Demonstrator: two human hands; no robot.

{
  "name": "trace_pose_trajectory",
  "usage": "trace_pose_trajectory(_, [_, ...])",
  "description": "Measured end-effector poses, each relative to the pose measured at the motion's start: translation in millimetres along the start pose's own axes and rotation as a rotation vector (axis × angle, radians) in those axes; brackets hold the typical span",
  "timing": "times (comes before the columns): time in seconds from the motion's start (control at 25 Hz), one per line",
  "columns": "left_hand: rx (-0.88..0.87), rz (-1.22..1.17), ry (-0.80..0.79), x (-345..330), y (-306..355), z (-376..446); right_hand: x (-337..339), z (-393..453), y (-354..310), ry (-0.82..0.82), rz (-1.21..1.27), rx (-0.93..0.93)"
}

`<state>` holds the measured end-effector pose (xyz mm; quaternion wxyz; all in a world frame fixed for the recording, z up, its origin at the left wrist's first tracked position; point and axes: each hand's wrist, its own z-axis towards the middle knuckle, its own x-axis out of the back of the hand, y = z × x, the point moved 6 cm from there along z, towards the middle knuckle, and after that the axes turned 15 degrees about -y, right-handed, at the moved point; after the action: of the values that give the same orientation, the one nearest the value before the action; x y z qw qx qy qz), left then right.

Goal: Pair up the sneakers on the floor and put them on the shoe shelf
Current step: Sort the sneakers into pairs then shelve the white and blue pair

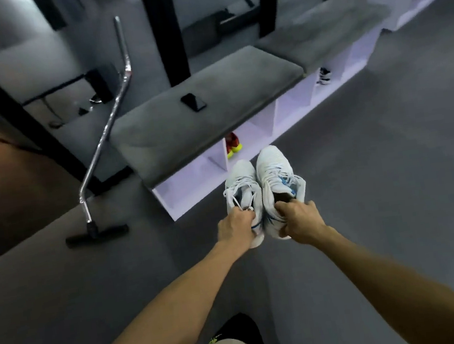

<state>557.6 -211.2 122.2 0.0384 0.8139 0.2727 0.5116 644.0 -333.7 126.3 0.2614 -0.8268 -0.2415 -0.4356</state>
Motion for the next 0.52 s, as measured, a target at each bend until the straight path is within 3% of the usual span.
trace_pose_trajectory(0.52, [0.392,-0.072,0.304,185.2,-96.1,70.4,179.5,177.6,-114.8,0.047,-0.157,0.436])
